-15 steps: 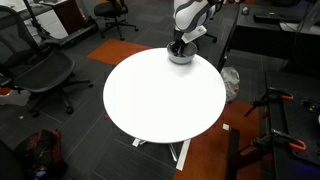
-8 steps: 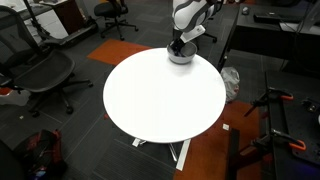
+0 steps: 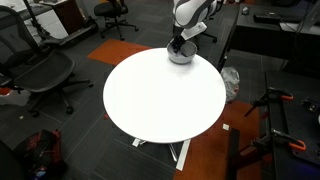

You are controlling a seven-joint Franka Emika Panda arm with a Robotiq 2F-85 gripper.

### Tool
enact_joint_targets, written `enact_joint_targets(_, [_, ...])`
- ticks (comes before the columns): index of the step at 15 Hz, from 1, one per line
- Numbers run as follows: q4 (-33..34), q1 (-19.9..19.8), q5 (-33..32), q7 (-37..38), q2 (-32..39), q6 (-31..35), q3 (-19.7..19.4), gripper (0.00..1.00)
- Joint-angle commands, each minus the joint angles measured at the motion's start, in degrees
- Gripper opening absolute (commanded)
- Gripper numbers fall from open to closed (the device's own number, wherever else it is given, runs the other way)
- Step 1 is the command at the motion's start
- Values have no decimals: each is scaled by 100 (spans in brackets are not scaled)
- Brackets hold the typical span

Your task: Take the marker from the bowl and place it on the table

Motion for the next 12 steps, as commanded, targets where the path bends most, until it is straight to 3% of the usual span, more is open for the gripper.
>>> enact_joint_targets(1, [-979, 205, -14, 36, -833, 364, -70, 5])
enact_joint_targets(12, [-2441, 868, -472, -48, -2175, 687, -19, 5])
